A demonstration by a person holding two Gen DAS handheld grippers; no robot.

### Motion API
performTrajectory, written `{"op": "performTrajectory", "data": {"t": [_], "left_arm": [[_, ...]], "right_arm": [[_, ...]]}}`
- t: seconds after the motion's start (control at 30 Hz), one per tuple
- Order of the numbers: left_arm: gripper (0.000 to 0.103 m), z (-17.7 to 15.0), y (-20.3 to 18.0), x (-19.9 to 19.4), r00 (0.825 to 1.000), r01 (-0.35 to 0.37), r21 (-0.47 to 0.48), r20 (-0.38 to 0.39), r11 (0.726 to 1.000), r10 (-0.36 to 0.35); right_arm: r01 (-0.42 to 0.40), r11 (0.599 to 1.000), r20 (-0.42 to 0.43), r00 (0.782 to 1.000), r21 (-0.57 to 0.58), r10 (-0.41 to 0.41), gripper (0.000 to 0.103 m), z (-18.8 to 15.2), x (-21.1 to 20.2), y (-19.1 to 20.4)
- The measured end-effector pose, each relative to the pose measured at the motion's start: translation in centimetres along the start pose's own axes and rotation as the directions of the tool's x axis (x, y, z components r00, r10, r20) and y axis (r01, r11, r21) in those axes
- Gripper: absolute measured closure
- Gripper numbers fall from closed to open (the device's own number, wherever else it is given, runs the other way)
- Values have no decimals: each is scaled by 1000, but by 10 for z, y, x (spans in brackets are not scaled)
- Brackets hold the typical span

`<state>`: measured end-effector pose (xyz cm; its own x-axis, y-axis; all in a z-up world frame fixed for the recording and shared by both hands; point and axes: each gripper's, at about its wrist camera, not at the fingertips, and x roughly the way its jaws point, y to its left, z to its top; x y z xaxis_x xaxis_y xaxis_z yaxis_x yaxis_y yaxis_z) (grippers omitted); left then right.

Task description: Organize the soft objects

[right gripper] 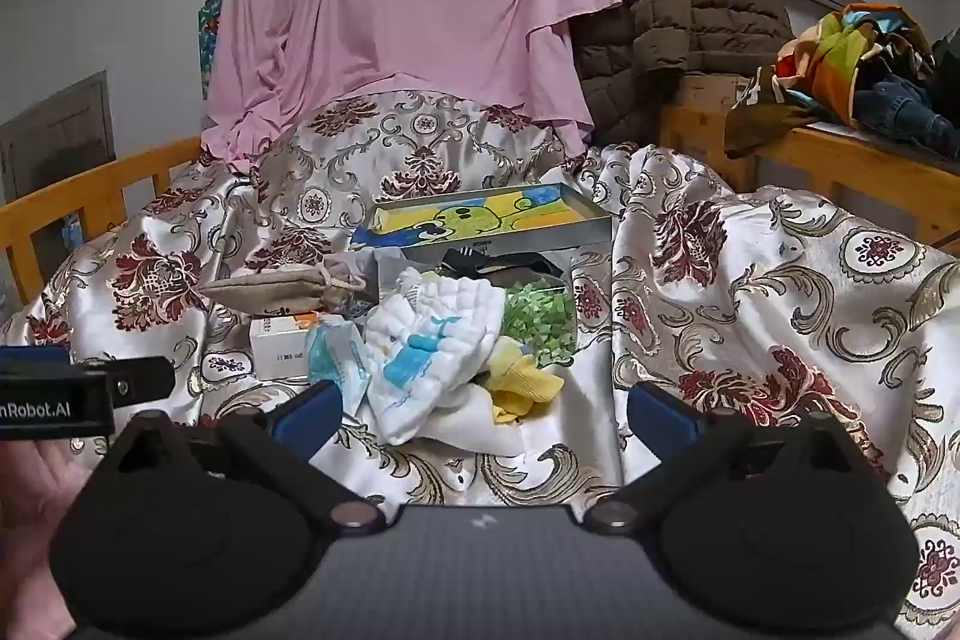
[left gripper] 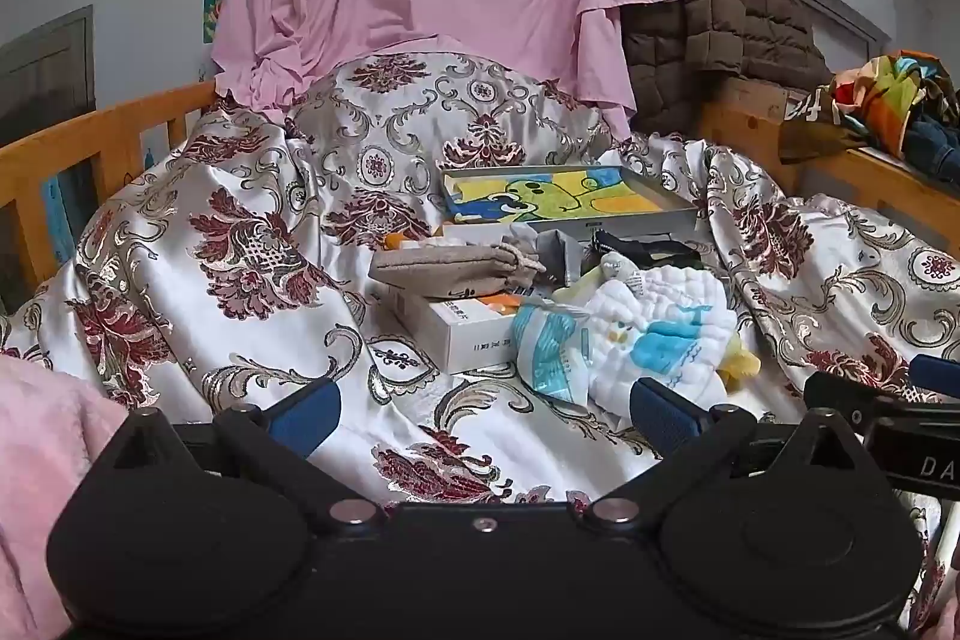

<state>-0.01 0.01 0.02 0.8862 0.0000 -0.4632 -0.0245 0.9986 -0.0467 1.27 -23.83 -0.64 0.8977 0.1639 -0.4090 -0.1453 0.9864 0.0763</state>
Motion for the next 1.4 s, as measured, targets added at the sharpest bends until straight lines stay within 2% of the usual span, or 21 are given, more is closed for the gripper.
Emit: {"op": "performTrajectory", "data": {"t": [1.4], "left_arm": [[1, 0, 0, 0, 1000, -5, 8, -7, 1000, 5]], "right_arm": [[-1, 1000, 10, 1000, 4, 1, 0, 2, -1, -3]]}}
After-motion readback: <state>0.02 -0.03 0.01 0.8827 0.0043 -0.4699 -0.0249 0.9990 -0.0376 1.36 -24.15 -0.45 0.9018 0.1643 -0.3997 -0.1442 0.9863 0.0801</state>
